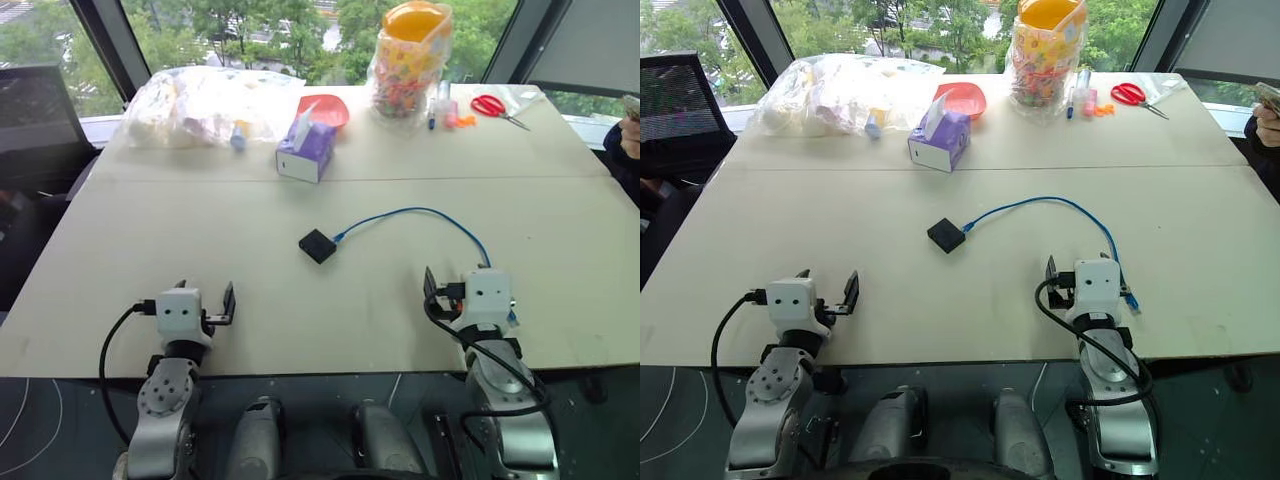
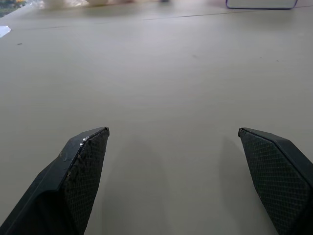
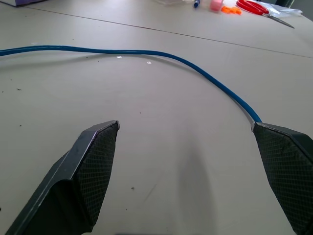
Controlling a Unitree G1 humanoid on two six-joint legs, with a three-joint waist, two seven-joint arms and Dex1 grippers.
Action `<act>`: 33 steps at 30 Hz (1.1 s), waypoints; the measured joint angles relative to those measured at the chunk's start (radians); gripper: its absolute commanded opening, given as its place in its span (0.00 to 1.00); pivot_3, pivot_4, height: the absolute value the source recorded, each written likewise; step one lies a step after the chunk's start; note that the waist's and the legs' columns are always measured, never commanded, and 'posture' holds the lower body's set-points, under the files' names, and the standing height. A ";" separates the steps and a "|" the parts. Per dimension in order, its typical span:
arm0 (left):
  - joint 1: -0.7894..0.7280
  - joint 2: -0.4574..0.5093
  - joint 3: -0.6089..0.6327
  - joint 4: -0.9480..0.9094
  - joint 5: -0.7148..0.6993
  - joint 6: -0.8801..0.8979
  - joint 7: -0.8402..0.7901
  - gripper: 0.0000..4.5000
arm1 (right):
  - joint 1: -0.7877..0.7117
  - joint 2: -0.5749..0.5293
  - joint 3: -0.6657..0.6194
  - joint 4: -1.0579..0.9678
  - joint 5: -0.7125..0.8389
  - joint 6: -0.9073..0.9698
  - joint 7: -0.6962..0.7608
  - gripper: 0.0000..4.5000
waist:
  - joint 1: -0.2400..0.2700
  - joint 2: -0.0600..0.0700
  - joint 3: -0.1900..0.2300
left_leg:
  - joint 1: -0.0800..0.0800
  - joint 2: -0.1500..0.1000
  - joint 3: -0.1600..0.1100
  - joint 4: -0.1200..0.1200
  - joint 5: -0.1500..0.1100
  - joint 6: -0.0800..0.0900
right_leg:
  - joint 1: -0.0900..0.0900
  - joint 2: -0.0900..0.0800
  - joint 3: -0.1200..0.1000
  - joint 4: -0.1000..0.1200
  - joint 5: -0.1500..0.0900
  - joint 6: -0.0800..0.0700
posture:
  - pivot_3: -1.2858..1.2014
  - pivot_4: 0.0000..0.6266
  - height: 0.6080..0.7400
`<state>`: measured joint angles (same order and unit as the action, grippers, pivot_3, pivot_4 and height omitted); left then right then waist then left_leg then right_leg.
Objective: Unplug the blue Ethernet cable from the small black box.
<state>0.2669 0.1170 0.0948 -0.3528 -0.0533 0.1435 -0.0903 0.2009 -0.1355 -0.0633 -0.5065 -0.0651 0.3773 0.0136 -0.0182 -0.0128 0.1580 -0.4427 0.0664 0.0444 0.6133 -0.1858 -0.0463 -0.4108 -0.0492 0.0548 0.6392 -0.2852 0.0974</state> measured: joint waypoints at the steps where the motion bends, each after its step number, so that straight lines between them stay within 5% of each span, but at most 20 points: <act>1: 0.001 0.001 0.000 0.000 0.000 0.000 0.000 0.99 | 0.003 0.000 0.002 0.000 0.000 0.001 0.000 1.00 | 0.000 0.000 0.000 | 0.000 0.000 0.000 0.000 0.000 0.000 | 0.000 0.000 0.000 0.000 0.000 0.000 | 0.52 0.24 0.96; 23: -0.017 0.041 0.010 0.036 -0.038 -0.031 -0.071 0.99 | 0.061 0.000 0.058 -0.009 -0.019 -0.022 0.017 1.00 | 0.000 0.000 0.000 | 0.000 0.000 0.000 0.000 -0.002 -0.003 | 0.000 -0.001 0.000 0.000 0.000 0.000 | 0.52 0.24 0.96; 33: -0.228 0.134 0.032 0.123 -0.142 0.143 -0.174 0.99 | -0.051 -0.067 0.089 0.025 -0.058 -0.037 0.067 1.00 | 0.004 -0.001 0.000 | 0.000 0.000 -0.001 0.001 0.000 0.000 | 0.001 0.000 -0.001 0.000 0.001 -0.001 | 0.52 0.24 0.96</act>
<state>0.0385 0.2511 0.1267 -0.2301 -0.1952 0.2865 -0.2640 0.1504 -0.2024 0.0253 -0.4815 -0.1229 0.3399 0.0811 -0.0143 -0.0138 0.1584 -0.4427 0.0660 0.0437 0.6144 -0.1855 -0.0458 -0.4100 -0.0487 0.0535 0.6392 -0.2846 0.0966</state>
